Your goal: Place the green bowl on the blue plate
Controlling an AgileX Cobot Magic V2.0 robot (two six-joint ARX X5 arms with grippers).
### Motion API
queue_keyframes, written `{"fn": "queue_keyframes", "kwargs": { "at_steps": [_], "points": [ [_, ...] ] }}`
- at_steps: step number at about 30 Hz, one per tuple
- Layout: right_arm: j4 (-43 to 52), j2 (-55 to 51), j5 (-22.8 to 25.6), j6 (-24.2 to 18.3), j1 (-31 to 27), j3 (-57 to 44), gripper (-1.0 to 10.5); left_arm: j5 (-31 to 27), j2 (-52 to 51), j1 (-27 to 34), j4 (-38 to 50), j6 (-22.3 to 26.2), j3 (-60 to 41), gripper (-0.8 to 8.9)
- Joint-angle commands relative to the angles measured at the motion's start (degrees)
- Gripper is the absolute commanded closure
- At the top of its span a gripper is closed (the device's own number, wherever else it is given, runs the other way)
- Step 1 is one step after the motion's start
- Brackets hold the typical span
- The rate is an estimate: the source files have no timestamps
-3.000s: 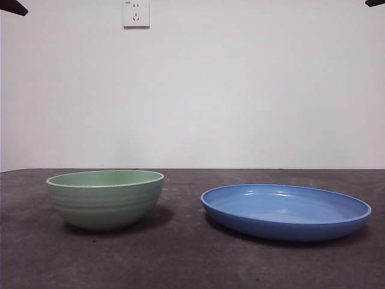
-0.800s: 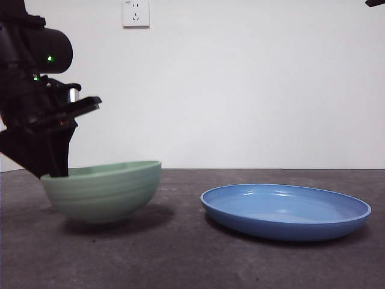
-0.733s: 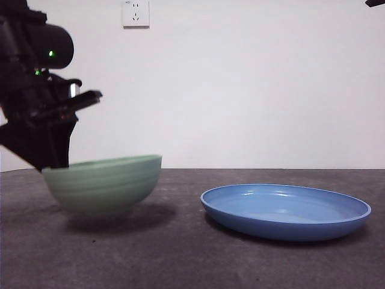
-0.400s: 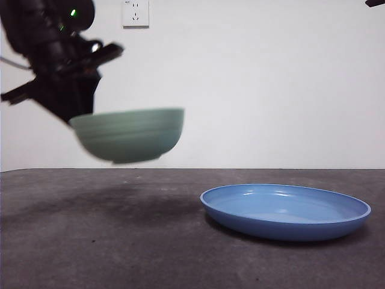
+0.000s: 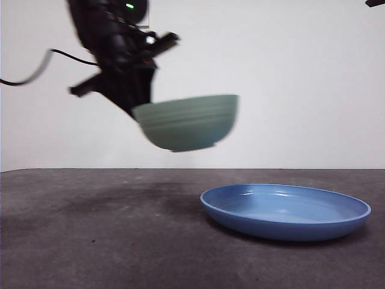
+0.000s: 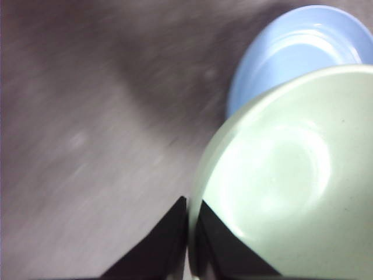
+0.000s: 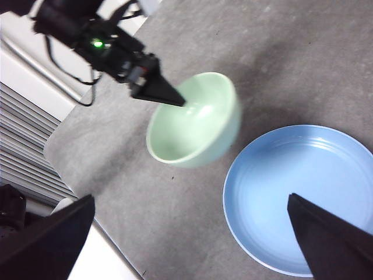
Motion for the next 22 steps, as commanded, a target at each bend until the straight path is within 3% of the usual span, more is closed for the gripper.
{"fn": "queue_keyframes", "kwargs": {
  "at_steps": [1,6,12,22],
  "points": [
    [0.35,0.35,0.0,-0.68,0.24,1.07,3.3,-0.52,5.38,-2.43,-0.68,-0.35,6.23,7.99],
    [0.35,0.35,0.02,-0.7,0.24,1.05,3.3,-4.76,13.4,-6.86,-1.92,-0.35,15.26,7.99],
    [0.35,0.35,0.02,-0.7,0.24,1.07,3.3,-5.2,20.72,-10.99,-2.64,0.15,23.56,7.99],
    [0.33,0.35,0.04,-0.7,0.24,1.05,3.4,-5.9,24.61,-13.6,-1.55,-0.11,24.85,7.99]
  ]
}}
